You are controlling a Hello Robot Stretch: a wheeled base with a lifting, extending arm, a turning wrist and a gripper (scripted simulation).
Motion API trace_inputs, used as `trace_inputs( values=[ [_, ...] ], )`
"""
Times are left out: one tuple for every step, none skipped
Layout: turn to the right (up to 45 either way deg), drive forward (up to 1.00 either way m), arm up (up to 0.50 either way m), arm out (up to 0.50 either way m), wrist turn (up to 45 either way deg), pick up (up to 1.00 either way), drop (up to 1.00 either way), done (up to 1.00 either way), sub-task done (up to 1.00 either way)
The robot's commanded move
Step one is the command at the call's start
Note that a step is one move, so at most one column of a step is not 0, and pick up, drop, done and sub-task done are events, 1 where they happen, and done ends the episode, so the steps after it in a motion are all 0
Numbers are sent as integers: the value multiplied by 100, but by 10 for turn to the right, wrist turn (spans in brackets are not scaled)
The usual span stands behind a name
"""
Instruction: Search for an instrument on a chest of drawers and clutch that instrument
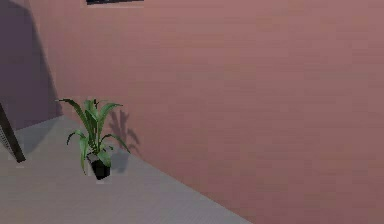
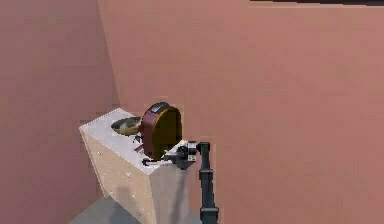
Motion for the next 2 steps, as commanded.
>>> trace_inputs(
  values=[
    [0, 0, 0, 0, 0, 100, 0, 0, 0],
    [0, 0, 10, 0, 0, 0, 0, 0, 0]
  ],
)
